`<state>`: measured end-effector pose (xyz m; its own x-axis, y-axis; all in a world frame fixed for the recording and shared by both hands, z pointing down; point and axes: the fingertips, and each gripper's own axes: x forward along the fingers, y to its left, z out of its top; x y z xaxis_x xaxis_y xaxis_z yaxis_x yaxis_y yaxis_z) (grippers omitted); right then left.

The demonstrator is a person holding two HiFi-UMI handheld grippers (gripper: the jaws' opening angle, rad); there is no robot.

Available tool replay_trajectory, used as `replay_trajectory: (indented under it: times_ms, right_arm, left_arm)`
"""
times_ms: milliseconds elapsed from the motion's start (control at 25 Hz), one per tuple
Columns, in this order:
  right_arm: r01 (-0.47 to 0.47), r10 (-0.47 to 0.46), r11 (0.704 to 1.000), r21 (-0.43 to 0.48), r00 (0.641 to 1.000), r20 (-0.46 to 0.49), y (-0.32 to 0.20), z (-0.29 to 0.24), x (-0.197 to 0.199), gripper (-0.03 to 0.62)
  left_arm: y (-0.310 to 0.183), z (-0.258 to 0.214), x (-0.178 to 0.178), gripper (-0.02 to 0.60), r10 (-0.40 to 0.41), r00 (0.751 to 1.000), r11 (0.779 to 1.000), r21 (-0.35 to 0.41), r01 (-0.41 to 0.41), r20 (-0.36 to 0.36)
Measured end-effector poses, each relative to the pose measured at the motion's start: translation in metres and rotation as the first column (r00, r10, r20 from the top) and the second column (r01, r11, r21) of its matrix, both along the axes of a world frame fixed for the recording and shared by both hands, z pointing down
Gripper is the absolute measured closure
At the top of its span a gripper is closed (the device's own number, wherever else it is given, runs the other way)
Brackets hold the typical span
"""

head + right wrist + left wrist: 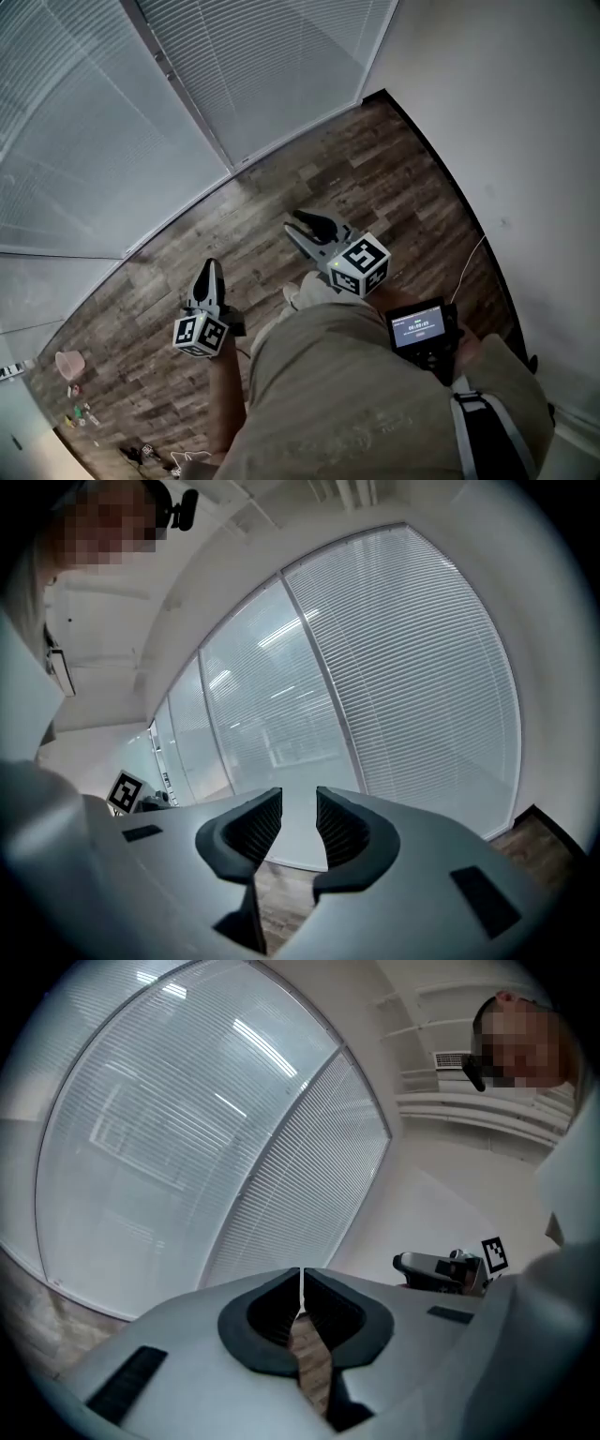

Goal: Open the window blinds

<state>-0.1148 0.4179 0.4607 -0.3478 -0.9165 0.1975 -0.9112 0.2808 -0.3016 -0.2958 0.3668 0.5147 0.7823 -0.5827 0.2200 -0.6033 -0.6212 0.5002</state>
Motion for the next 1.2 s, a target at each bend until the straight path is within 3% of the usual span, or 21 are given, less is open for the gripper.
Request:
replay_trajectory:
  times_ms: [240, 480, 640, 720, 960, 1200]
  right_arm:
    - [-0.028, 0.028, 1.000, 0.010, 1.000, -0.003, 0.000, 0.003, 0.010, 0.491]
    - [0.023, -0.023, 1.000, 0.006, 1.000, 0.003, -0.001, 0.002, 0.002, 0.491]
    - [0.071, -0.070, 0.997, -0.017, 0.997, 0.026, -0.011, -0.003, 0.051, 0.490]
    - [0.091, -0.090, 0.995, -0.045, 0.995, 0.040, -0.009, 0.002, 0.054, 0.480]
    - [0.155, -0.153, 0.988, -0.027, 0.985, 0.077, -0.009, -0.006, 0.039, 0.474]
    - [0.245, -0.243, 0.969, 0.001, 0.959, 0.146, 0.065, -0.003, 0.095, 0.474]
  left_arm:
    - [0.002, -0.014, 0.015, 0.555, 0.029, 1.000, 0.998, 0.048, -0.029, 0.003]
    - [0.038, -0.014, 0.037, 0.555, 0.111, 0.994, 0.992, 0.060, -0.111, 0.008]
    - [0.042, -0.019, 0.095, 0.555, 0.122, 0.992, 0.992, 0.038, -0.123, 0.020]
    - [0.048, -0.018, 0.103, 0.555, 0.129, 0.991, 0.991, 0.031, -0.130, 0.033]
    - [0.051, -0.027, 0.094, 0.555, 0.042, 0.999, 0.999, 0.012, -0.042, 0.000]
    - [0.119, -0.026, 0.157, 0.555, -0.040, 0.999, 0.999, 0.000, 0.040, 0.032]
